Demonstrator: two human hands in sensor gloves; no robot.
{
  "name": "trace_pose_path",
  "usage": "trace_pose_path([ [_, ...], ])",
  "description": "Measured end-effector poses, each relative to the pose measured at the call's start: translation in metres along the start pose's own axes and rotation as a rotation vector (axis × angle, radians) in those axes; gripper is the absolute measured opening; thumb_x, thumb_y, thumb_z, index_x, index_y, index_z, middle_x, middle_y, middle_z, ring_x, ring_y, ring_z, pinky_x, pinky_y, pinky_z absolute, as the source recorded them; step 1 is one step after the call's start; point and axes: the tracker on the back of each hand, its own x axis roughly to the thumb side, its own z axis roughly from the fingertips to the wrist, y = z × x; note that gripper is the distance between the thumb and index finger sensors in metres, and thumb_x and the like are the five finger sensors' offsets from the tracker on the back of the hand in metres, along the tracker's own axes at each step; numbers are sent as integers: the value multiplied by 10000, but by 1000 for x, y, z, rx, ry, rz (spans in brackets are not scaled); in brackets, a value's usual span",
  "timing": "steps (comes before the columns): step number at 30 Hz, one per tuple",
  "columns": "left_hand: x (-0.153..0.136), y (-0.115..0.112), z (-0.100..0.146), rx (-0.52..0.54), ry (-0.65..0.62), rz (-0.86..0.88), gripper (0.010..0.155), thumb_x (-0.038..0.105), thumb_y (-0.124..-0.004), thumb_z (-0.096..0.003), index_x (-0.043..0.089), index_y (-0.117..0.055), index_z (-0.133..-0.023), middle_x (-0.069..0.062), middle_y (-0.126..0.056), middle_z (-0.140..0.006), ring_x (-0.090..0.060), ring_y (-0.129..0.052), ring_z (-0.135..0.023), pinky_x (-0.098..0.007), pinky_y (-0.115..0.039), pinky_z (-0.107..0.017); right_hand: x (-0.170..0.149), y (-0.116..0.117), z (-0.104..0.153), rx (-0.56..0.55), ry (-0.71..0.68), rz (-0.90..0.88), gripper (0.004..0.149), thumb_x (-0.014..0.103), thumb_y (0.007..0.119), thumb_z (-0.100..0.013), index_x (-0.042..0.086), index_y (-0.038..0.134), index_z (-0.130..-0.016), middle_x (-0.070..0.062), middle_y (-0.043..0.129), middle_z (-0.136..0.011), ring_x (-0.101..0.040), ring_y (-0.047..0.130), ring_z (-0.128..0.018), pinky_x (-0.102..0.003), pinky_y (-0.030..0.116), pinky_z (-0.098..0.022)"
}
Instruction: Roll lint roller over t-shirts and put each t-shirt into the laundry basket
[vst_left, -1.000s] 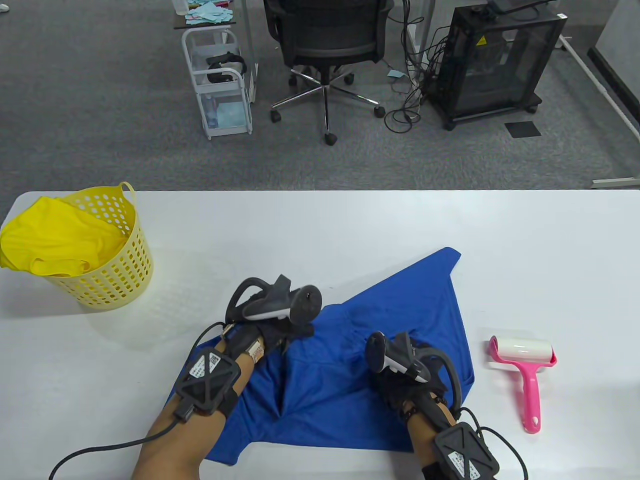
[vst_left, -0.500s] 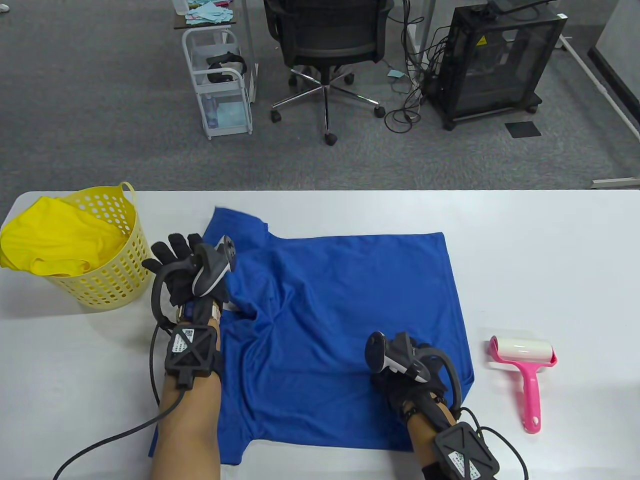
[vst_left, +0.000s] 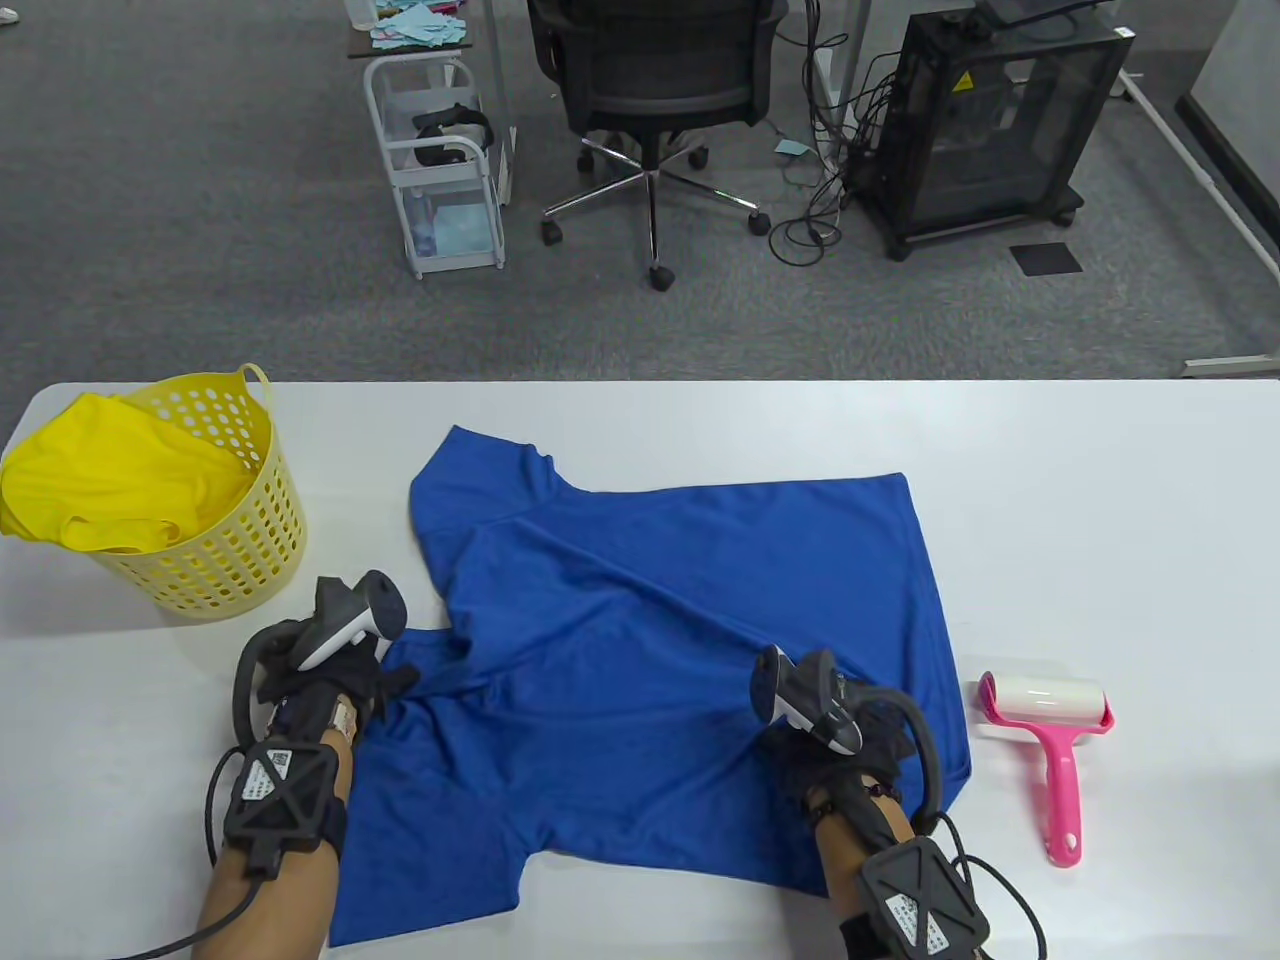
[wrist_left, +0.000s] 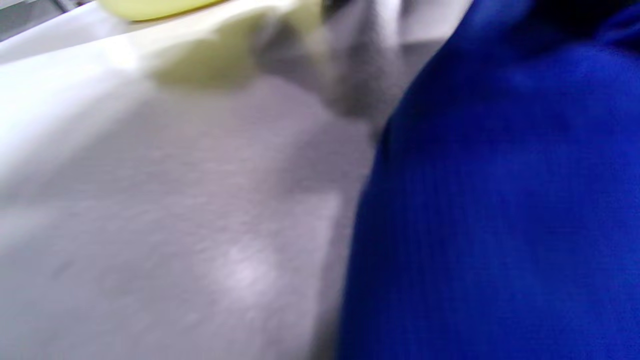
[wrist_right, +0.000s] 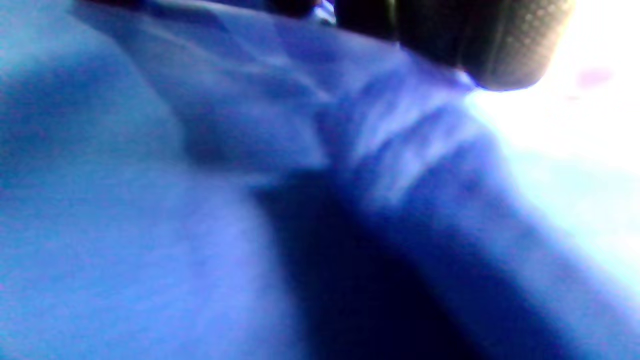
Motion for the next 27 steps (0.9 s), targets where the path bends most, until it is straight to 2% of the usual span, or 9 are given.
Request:
trace_pose_path([
  [4, -3, 10, 14, 10, 121, -203, 760, 555, -741, -464, 221, -441, -1077, -146, -491, -1170, -548, -467, -1092, -714, -426, -745, -7, -5, 5, -27, -3, -29, 761, 682, 605, -428, 127, 672, -945, -261, 806, -930, -437, 940, -726, -491, 830, -484],
  [7, 14, 18, 36, 419, 5, -218, 661, 499, -710, -470, 223, -488, -1029, -104, -577, -1109, -442, -622, -1044, -647, -530, -730, -9, -14, 16, -147, -60, -87, 756, 669, 604, -440, 162, 580, -1000, -206, 681, -1039, -443, 806, -865, -551, 723, -600],
  [9, 37, 13, 54, 633, -321, -123, 556, 489, -726, -449, 244, -635, -939, -51, -784, -974, -352, -851, -902, -569, -682, -655, -10, -19, 21, -172, -84, -114, 780, 664, 628, -429, 162, 541, -1020, -229, 632, -1064, -467, 772, -900, -627, 689, -614],
  [13, 66, -12, 58, 312, -367, -169, 916, 718, -700, -312, 198, -476, -1032, -59, -789, -995, -380, -881, -904, -587, -693, -658, -4, -2, 16, 59, -161, -153, 888, 707, 638, -400, 131, 463, -1053, -293, 630, -1071, -514, 797, -889, -666, 740, -572],
  [15, 60, -24, 48, 20, -242, -351, 1120, 810, -553, -253, 142, -155, -1059, -161, -412, -1143, -459, -597, -1021, -629, -592, -734, 5, 13, 11, 165, -245, -177, 975, 701, 660, -392, 93, 269, -1046, -397, 324, -1063, -642, 497, -902, -712, 660, -598],
  [16, 54, -24, 47, -13, -239, -350, 1188, 834, -533, -208, 99, -99, -1034, -205, -348, -1130, -477, -565, -1009, -630, -591, -738, 9, 17, 9, 168, -268, -158, 1013, 699, 681, -377, 101, 183, -1025, -401, 221, -1053, -656, 392, -910, -739, 605, -611],
  [19, 33, -25, 41, -87, -197, -276, 1280, 820, -692, -168, 32, -162, -1026, -320, -380, -1079, -562, -598, -954, -675, -622, -702, 15, 18, 7, 212, -317, -173, 1053, 710, 716, -307, 203, 81, -977, -305, 88, -1046, -587, 225, -935, -778, 491, -620],
  [23, 21, -22, 42, -127, -121, -365, 1288, 819, -735, -123, 23, -284, -1029, -326, -510, -1048, -529, -747, -918, -652, -707, -666, 20, 12, 14, 177, -334, -83, 1093, 705, 807, -224, 254, 163, -984, -237, 164, -1081, -512, 315, -985, -775, 559, -621],
  [27, 28, -3, 63, 167, -58, -385, 1048, 765, -656, -312, 104, -366, -1072, -140, -708, -1063, -400, -845, -934, -628, -642, -695, 13, -5, 29, 17, -294, -86, 1030, 704, 780, -262, 203, 339, -1046, -261, 389, -1132, -516, 541, -1006, -749, 556, -640],
])
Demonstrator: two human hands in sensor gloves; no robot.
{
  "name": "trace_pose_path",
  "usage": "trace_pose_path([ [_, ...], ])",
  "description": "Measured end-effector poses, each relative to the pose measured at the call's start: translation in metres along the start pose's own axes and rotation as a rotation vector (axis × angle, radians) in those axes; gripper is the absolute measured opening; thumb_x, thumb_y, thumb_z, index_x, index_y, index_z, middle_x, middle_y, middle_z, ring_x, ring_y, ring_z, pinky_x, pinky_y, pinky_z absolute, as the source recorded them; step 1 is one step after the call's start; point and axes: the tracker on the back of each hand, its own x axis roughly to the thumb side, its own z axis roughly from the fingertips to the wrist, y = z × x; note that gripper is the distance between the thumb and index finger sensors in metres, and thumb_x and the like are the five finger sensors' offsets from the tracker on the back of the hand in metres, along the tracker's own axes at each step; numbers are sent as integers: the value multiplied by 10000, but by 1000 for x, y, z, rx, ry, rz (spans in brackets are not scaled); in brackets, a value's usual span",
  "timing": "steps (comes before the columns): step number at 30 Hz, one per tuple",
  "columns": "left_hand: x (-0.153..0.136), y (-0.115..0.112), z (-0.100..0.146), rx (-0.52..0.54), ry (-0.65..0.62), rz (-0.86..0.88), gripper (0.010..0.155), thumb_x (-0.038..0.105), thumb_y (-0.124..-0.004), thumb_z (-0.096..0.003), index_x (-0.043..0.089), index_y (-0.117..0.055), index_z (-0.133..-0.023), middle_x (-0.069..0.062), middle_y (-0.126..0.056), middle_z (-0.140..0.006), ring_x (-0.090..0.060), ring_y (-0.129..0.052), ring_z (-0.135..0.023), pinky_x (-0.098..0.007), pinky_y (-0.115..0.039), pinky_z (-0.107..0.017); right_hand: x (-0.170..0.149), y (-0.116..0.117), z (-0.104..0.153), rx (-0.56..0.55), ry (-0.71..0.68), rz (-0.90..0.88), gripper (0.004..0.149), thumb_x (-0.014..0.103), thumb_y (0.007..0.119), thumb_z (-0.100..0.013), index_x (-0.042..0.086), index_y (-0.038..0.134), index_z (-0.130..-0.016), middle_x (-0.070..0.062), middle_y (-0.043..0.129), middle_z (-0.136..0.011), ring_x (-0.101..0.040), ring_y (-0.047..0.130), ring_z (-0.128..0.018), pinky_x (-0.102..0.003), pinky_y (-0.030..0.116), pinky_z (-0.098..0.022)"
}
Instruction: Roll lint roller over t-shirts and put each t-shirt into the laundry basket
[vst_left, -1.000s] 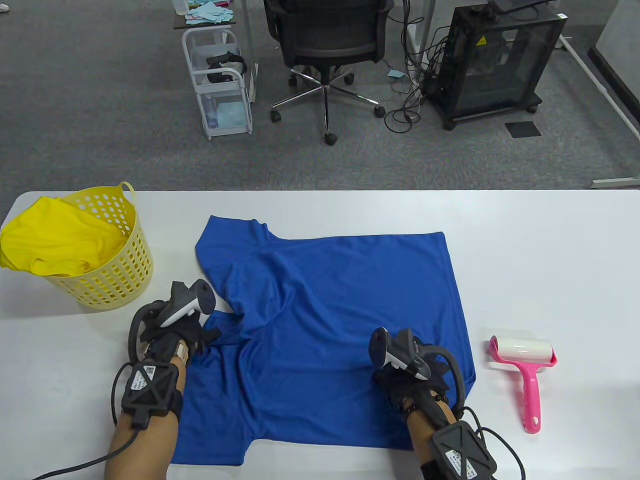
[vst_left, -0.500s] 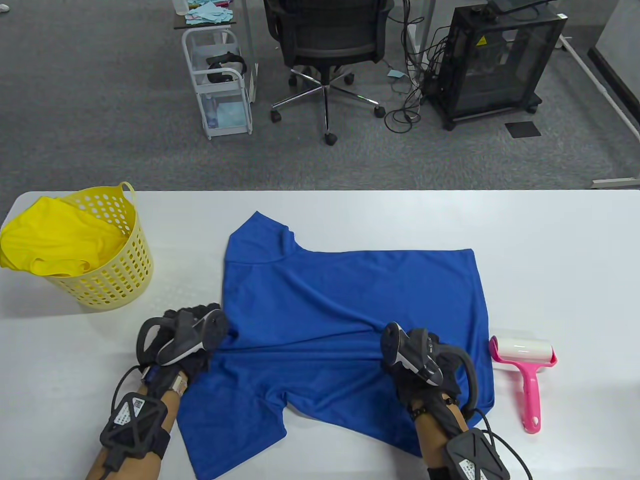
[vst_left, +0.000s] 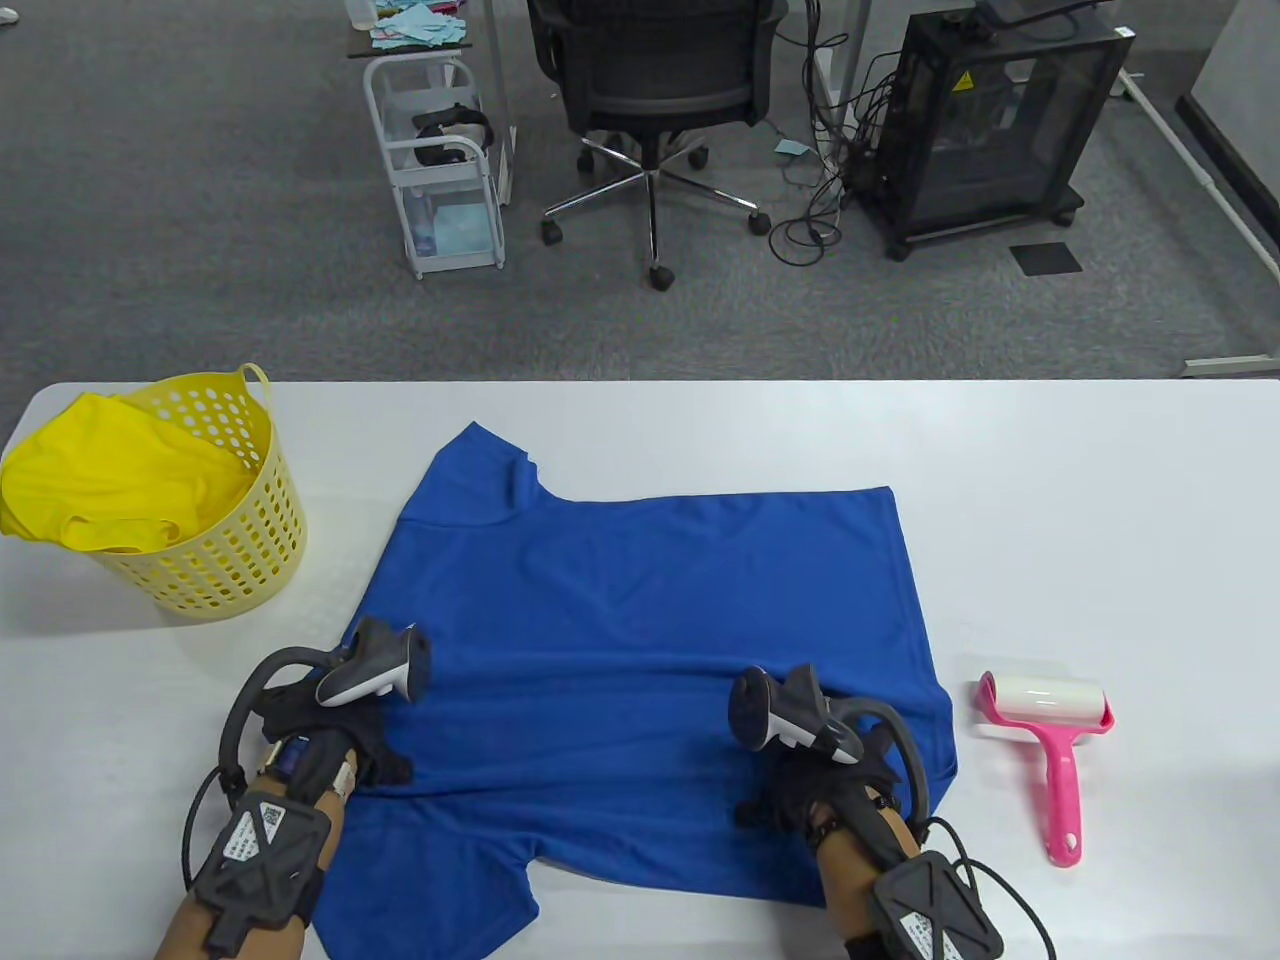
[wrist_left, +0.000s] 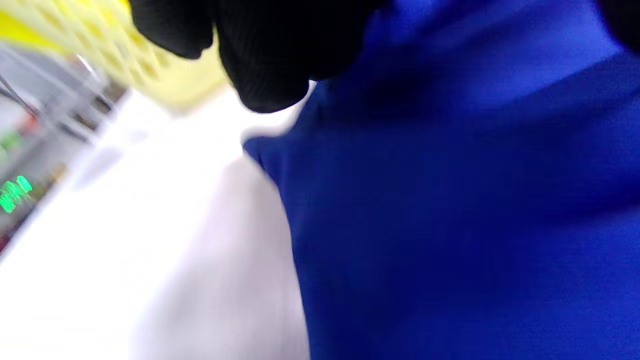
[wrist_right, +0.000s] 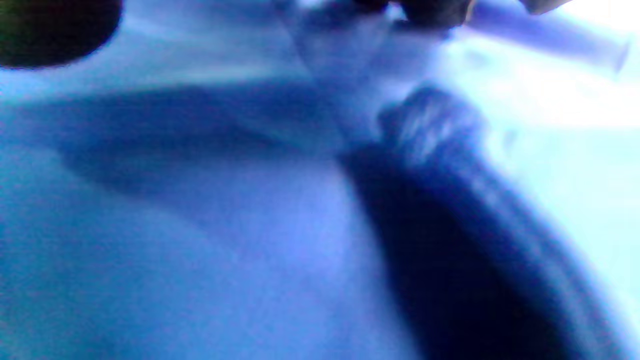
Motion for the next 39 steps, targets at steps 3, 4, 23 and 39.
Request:
trace_pose_path([
  [3, 19, 12, 25, 356, -204, 137, 965, 763, -639, -318, 180, -448, -1062, -127, -676, -1087, -446, -780, -971, -650, -649, -679, 0, -8, 9, -20, 14, -38, 1020, 719, 760, -275, 151, 419, -1050, -284, 527, -1107, -526, 680, -950, -723, 664, -596],
  [4, 30, 11, 29, 288, -322, 207, 983, 783, -655, -298, 183, -490, -1059, -142, -715, -1074, -458, -814, -952, -651, -675, -661, 3, -5, 9, 5, 9, -30, 1019, 724, 759, -275, 143, 439, -1048, -299, 569, -1091, -529, 732, -922, -703, 715, -573],
  [23, 47, 6, -87, -50, -306, 328, 1058, 851, -458, -203, 285, -43, -994, -151, -12, -1063, -524, -136, -986, -702, -296, -714, 3, -1, -109, 105, 111, -119, 943, 755, 493, -304, 273, 27, -968, -221, 17, -1066, -514, 153, -968, -711, 393, -670],
  [39, 58, 2, 17, 144, -523, -57, 1094, 790, -624, -272, 245, -34, -1015, -185, -89, -1114, -535, -225, -1049, -705, -322, -742, 17, 14, -24, 104, -36, 198, 1054, 728, 648, -283, 239, 23, -976, -259, 94, -1099, -506, 313, -1023, -702, 444, -704],
])
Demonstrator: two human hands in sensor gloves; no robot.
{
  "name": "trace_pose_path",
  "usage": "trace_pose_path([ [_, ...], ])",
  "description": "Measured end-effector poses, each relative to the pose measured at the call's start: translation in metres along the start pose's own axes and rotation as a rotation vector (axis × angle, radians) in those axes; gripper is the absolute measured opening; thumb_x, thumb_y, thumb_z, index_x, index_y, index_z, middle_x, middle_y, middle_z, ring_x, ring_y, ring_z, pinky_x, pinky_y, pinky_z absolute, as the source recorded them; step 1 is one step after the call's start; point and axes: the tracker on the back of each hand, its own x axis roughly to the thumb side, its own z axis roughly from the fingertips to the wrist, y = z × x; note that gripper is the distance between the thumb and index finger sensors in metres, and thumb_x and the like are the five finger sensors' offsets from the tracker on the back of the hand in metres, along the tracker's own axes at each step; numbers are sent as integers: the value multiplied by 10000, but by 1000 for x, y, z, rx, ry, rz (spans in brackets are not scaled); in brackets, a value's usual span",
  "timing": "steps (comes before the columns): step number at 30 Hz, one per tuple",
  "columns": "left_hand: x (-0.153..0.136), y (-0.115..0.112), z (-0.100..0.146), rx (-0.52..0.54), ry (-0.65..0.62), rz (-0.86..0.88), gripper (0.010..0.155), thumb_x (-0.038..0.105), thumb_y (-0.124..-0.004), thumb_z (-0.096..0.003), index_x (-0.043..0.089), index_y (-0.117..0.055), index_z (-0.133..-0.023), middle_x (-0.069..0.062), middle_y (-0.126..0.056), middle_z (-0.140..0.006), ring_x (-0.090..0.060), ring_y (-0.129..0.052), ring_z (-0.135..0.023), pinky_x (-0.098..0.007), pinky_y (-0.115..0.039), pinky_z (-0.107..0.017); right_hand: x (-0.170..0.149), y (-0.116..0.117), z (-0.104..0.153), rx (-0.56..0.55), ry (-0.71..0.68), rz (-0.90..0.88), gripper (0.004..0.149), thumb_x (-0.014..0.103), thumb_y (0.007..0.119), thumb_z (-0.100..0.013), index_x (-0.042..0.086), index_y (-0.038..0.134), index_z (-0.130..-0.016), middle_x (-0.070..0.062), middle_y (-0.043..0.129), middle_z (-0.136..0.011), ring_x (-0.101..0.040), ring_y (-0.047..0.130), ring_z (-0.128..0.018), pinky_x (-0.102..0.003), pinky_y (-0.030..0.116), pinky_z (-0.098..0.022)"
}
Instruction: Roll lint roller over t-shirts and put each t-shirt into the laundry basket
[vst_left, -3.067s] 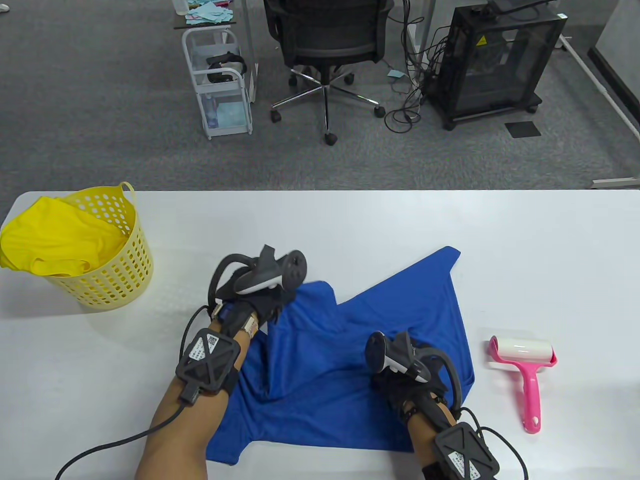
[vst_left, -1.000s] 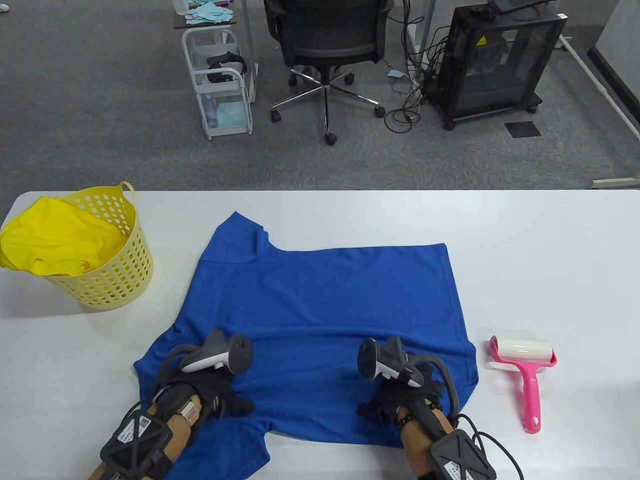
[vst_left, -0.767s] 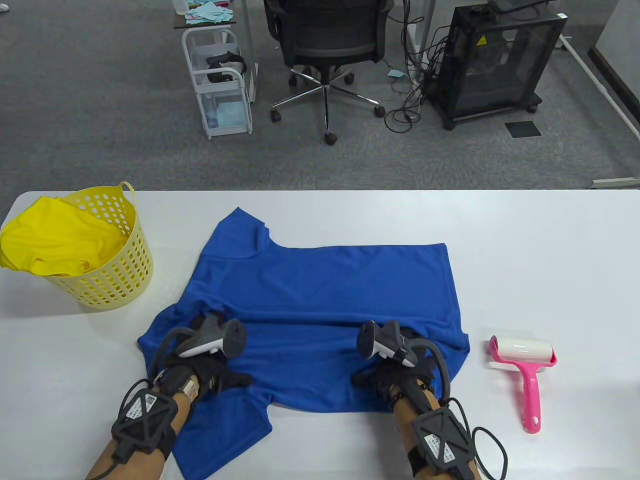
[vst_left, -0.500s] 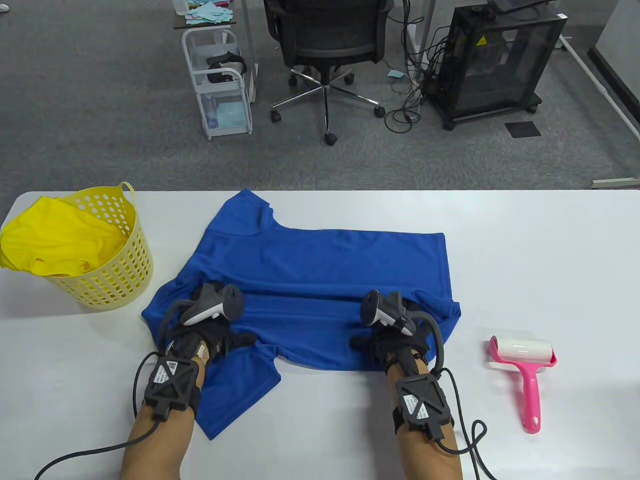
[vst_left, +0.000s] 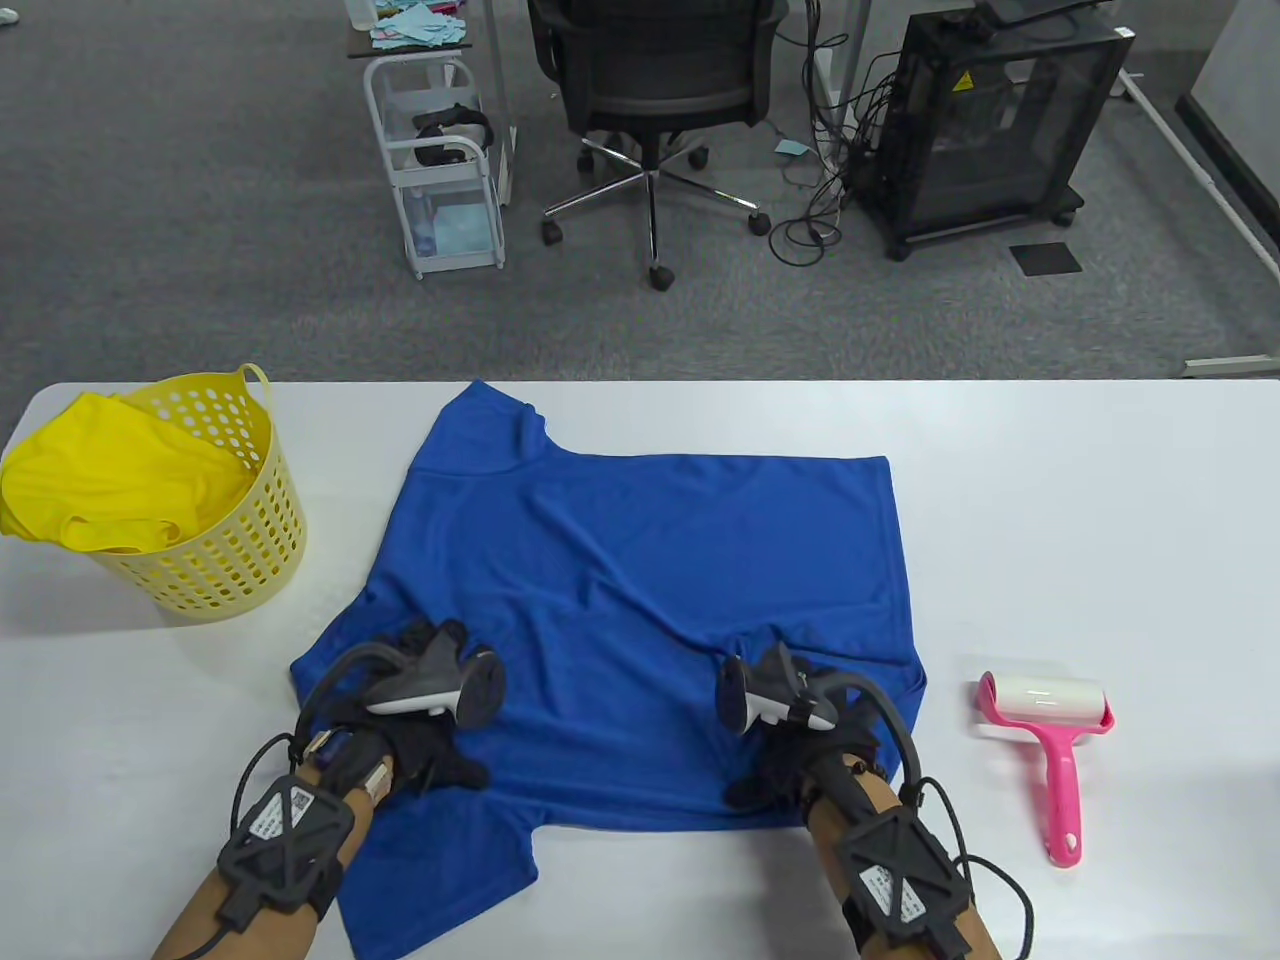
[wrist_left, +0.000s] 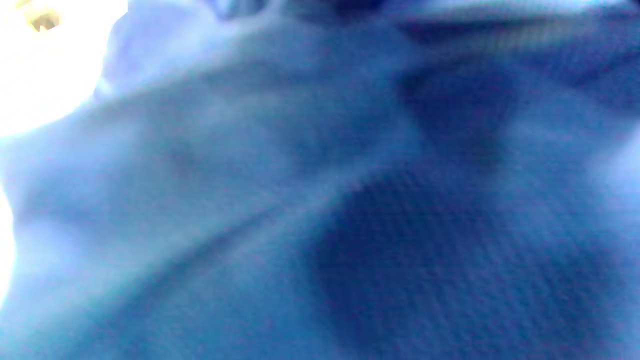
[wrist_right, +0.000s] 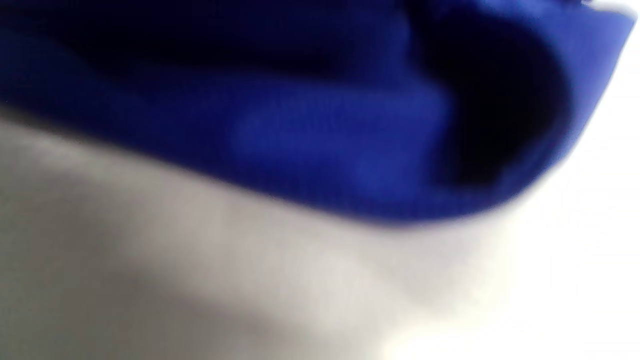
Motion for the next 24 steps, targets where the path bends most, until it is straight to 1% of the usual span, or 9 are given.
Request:
trace_pose_path([
  [2, 9, 8, 18, 136, -22, -14, 1024, 772, -628, -288, 226, -231, -1058, -134, -414, -1149, -485, -489, -1063, -670, -467, -737, 5, -5, 15, -121, -7, 23, 985, 699, 654, -332, 213, 160, -1032, -235, 257, -1139, -473, 455, -1033, -682, 507, -700],
  [4, 19, 12, 32, 184, -44, 33, 897, 746, -642, -316, 237, -502, -1042, -65, -704, -1079, -407, -754, -1000, -633, -580, -715, 9, -9, 26, -170, -22, -29, 852, 675, 640, -375, 234, 372, -1053, -181, 506, -1137, -423, 669, -992, -636, 601, -682],
  [7, 31, 10, 40, 193, -82, 49, 783, 721, -652, -335, 268, -673, -973, -25, -831, -1003, -365, -846, -944, -612, -617, -701, 9, -5, 25, -127, -32, -113, 737, 653, 632, -397, 247, 569, -1008, -168, 635, -1096, -404, 777, -932, -601, 654, -664],
  [8, 35, 6, 40, 183, -101, 38, 753, 713, -657, -335, 280, -718, -948, -14, -872, -975, -353, -874, -926, -605, -630, -695, 7, -2, 23, -101, -34, -138, 735, 653, 624, -404, 240, 541, -1006, -177, 583, -1091, -415, 731, -921, -584, 664, -660],
  [10, 41, -2, 40, 123, -96, 14, 736, 699, -663, -343, 275, -702, -943, -55, -784, -991, -368, -836, -942, -604, -615, -704, 3, 1, 25, -152, -33, -176, 709, 640, 637, -403, 246, 569, -988, -169, 596, -1077, -408, 737, -895, -560, 718, -628],
  [14, 42, -6, 46, 127, -89, -37, 702, 694, -685, -341, 290, -685, -915, -30, -783, -968, -349, -856, -928, -591, -633, -702, -17, 4, 34, -122, 53, -165, 683, 657, 649, -390, 277, 660, -958, -142, 702, -1053, -384, 833, -876, -548, 782, -586],
  [16, 40, -8, 47, 90, -85, 12, 708, 692, -684, -350, 284, -666, -929, -39, -756, -979, -364, -828, -932, -593, -624, -706, -44, 9, 36, -96, 154, -249, 657, 660, 666, -381, 274, 745, -907, -133, 756, -1024, -389, 877, -845, -557, 800, -565],
  [21, 40, -7, 46, 89, -94, 0, 686, 689, -678, -355, 283, -699, -907, -39, -798, -940, -357, -871, -887, -574, -661, -687, -116, 27, 40, -45, 447, -386, 599, 640, 724, -374, 208, 966, -711, -83, 930, -864, -394, 1010, -704, -530, 872, -471],
  [24, 39, -3, 50, 77, -83, 4, 652, 685, -677, -360, 285, -772, -865, -27, -879, -880, -335, -946, -837, -566, -683, -675, -140, 34, 45, -35, 554, -431, 582, 624, 758, -368, 187, 1023, -648, -108, 1001, -804, -406, 1049, -642, -525, 886, -438],
])
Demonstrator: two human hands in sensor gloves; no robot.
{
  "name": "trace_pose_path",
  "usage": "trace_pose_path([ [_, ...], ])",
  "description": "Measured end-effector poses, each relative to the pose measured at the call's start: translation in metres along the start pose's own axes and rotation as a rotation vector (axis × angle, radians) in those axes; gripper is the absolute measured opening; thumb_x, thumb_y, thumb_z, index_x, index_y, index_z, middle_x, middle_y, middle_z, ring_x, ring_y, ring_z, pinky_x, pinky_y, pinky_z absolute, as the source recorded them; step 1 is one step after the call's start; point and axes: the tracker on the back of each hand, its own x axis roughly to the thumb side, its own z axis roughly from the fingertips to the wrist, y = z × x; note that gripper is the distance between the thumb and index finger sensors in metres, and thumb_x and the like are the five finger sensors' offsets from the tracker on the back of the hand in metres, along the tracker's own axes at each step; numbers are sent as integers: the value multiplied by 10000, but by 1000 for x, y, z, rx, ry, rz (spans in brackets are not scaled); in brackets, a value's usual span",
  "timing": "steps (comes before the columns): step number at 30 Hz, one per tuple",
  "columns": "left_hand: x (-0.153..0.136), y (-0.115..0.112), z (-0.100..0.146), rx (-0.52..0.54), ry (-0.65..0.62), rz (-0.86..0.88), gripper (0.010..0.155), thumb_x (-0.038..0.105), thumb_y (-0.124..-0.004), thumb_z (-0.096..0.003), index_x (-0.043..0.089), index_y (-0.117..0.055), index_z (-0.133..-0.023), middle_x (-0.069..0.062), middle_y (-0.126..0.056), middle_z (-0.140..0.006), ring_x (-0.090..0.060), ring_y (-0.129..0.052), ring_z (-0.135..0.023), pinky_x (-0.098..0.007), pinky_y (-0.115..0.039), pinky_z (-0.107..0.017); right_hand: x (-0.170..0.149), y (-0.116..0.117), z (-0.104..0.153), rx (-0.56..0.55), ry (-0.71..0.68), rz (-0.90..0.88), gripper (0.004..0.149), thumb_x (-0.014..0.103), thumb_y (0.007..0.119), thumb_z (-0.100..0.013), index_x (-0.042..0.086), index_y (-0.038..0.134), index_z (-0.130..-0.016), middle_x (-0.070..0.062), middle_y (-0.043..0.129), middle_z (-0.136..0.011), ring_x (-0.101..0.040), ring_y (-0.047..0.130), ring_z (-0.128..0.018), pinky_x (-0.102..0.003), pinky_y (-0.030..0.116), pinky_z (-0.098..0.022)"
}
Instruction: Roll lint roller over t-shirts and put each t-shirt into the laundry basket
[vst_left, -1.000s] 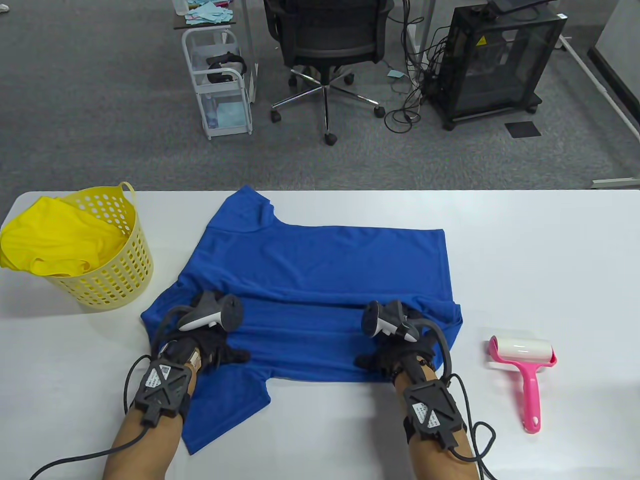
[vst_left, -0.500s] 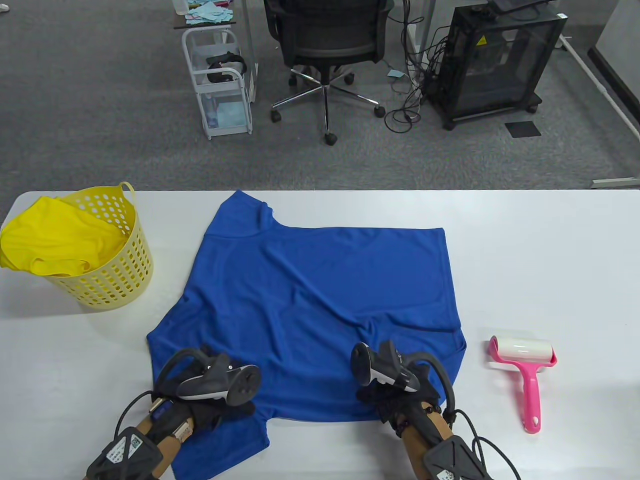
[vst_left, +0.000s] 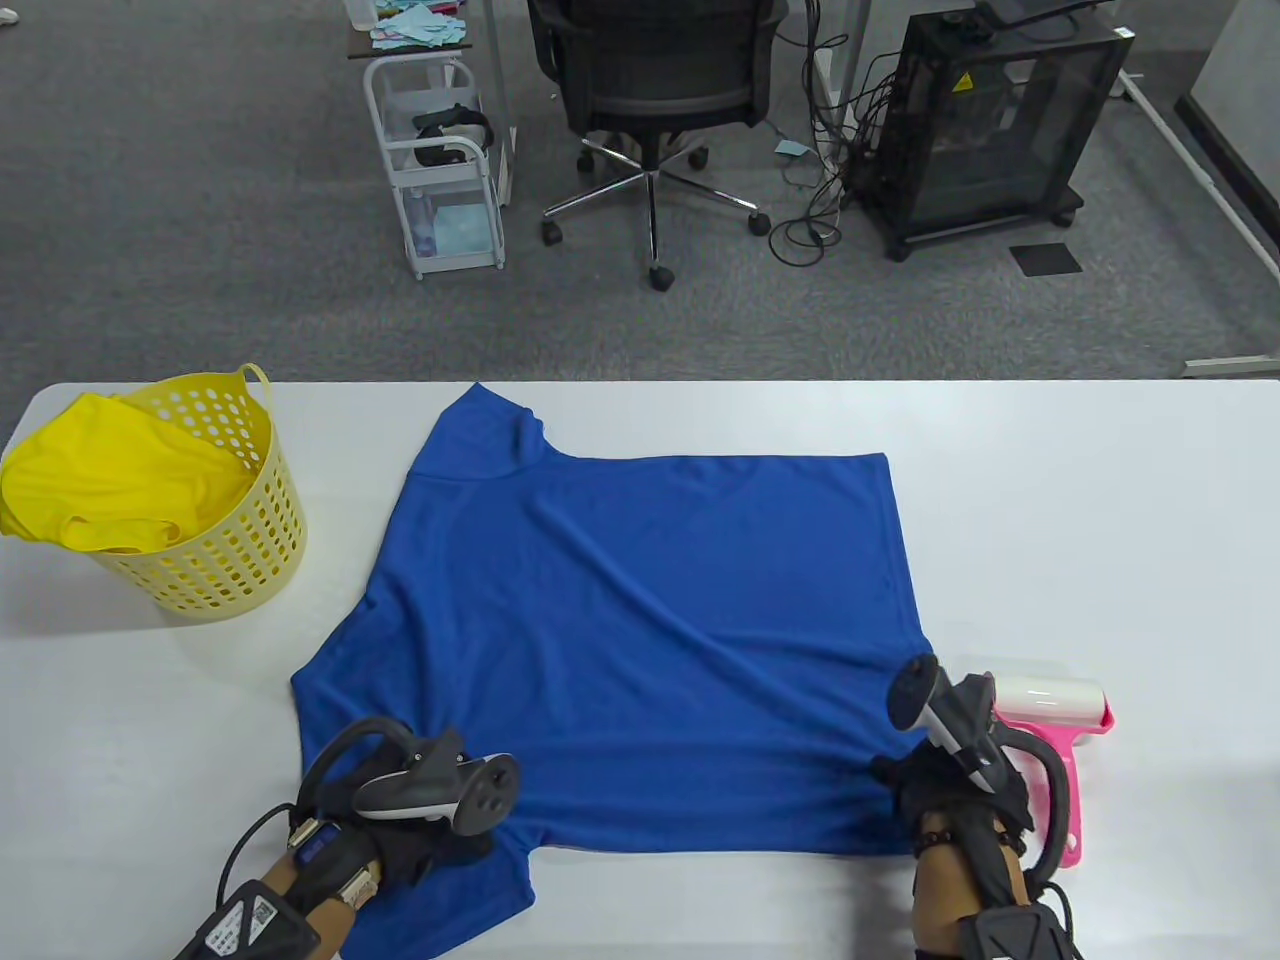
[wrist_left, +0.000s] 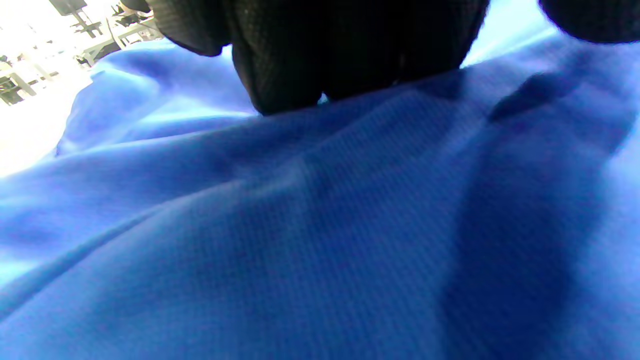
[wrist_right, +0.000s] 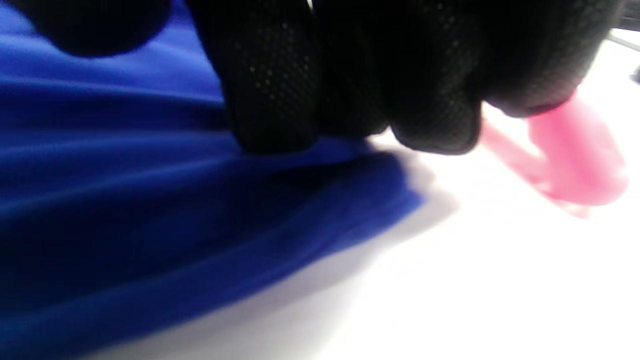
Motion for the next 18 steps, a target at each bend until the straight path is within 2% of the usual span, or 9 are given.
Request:
trace_pose_path([
  [2, -3, 4, 4, 7, 14, -5, 630, 691, -670, -363, 291, -860, -811, -1, -975, -796, -300, -1032, -751, -542, -719, -657, -6, -4, 2, -40, 32, -19, 586, 622, 748, -380, 174, 1005, -658, -135, 1011, -803, -401, 1049, -625, -512, 880, -436],
  [5, -13, 13, 8, 140, 78, 62, 606, 694, -630, -392, 294, -927, -736, 34, -1077, -661, -240, -1116, -582, -494, -783, -598, 8, -14, 15, -190, -72, -63, 615, 622, 701, -414, 192, 835, -832, -137, 908, -880, -366, 982, -678, -478, 827, -489],
  [6, -16, 14, 8, 207, 109, 96, 623, 692, -624, -393, 277, -905, -764, 23, -1063, -680, -249, -1103, -596, -500, -775, -599, 16, -14, 19, -221, -132, -62, 656, 621, 696, -413, 181, 763, -895, -152, 834, -944, -381, 931, -745, -498, 795, -533],
  [7, -19, 14, 7, 310, 138, 142, 642, 690, -624, -389, 267, -870, -804, 10, -1032, -732, -269, -1073, -651, -517, -754, -614, 30, -11, 24, -246, -263, -68, 744, 622, 696, -407, 188, 587, -1001, -182, 631, -1076, -436, 762, -909, -576, 693, -626],
  [9, -21, 9, -1, 392, 127, 175, 753, 705, -655, -355, 232, -721, -937, -58, -889, -922, -368, -921, -850, -594, -665, -662, 52, -2, 28, -207, -351, -52, 819, 619, 722, -381, 219, 448, -1041, -194, 482, -1130, -473, 617, -986, -648, 615, -656],
  [11, -20, -1, -12, 201, 149, 111, 889, 749, -641, -325, 251, -470, -1041, -106, -637, -1087, -453, -688, -1003, -646, -550, -712, 68, 11, 28, 12, -367, 78, 784, 627, 692, -404, 216, 486, -1038, -180, 583, -1111, -443, 714, -956, -604, 653, -659],
  [14, -18, -22, -21, -124, 145, -13, 1006, 769, -632, -297, 259, -247, -1074, -121, -364, -1172, -522, -456, -1076, -687, -422, -747, 77, 19, 29, -58, -382, 110, 714, 636, 669, -401, 198, 623, -964, -205, 632, -1049, -458, 750, -883, -572, 687, -636],
  [15, -21, -23, -20, -143, 151, -2, 1032, 789, -598, -259, 257, -244, -1069, -113, -359, -1169, -513, -459, -1078, -674, -444, -752, 78, 19, 30, -75, -387, 134, 686, 636, 674, -395, 208, 663, -932, -189, 671, -1033, -440, 785, -871, -562, 708, -625],
  [18, -25, -26, -18, -114, 57, 149, 1050, 720, -762, -267, 213, -317, -1071, -177, -375, -1150, -540, -459, -1060, -702, -427, -739, 78, 18, 32, -52, -396, 112, 644, 635, 672, -403, 205, 712, -881, -186, 701, -1000, -433, 810, -841, -547, 723, -611],
])
